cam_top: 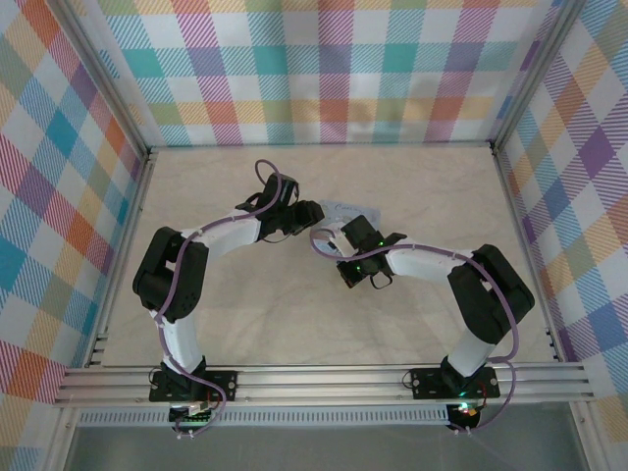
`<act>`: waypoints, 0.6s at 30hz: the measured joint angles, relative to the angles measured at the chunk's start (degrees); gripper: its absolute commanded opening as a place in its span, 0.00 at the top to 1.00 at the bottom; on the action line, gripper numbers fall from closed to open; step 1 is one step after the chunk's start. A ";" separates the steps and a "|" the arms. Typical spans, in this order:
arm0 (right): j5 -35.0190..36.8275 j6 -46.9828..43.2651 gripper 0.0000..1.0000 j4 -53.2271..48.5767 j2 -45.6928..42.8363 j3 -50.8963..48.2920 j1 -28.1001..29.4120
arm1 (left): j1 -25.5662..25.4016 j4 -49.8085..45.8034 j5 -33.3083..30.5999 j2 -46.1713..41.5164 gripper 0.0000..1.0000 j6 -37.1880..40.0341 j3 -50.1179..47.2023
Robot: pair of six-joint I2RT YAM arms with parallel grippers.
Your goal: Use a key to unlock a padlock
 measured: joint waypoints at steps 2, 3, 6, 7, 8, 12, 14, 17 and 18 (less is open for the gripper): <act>0.31 -0.28 1.00 0.00 0.00 0.02 0.22 | 0.00 0.00 0.11 0.00 0.58 0.00 0.00; 0.48 -0.44 1.00 0.02 0.00 0.02 0.39 | 0.00 0.00 0.13 0.00 0.58 0.00 0.00; 1.11 -1.16 1.00 0.00 0.00 0.02 0.87 | 0.00 0.02 0.17 0.00 0.59 -0.07 0.00; 1.42 -1.36 1.00 0.00 0.00 0.02 1.07 | 0.00 0.04 0.17 0.00 0.59 -0.20 0.00; 1.75 -1.75 1.00 0.00 0.00 0.02 1.25 | 0.00 0.04 0.20 0.00 0.59 -0.22 0.00; 2.60 -3.26 1.00 -0.02 0.00 0.13 1.70 | 0.00 0.07 0.37 0.00 0.59 -0.46 0.00; 2.80 -3.69 1.00 -0.15 0.00 0.46 1.79 | 0.00 0.09 0.39 0.00 0.59 -0.68 -0.02; 3.23 -4.39 1.00 -0.22 0.00 0.68 1.95 | 0.00 0.28 0.39 0.00 0.59 -0.85 -0.09; 3.48 -4.63 1.00 -0.22 0.00 0.68 1.99 | 0.00 0.35 0.42 0.00 0.59 -0.87 -0.11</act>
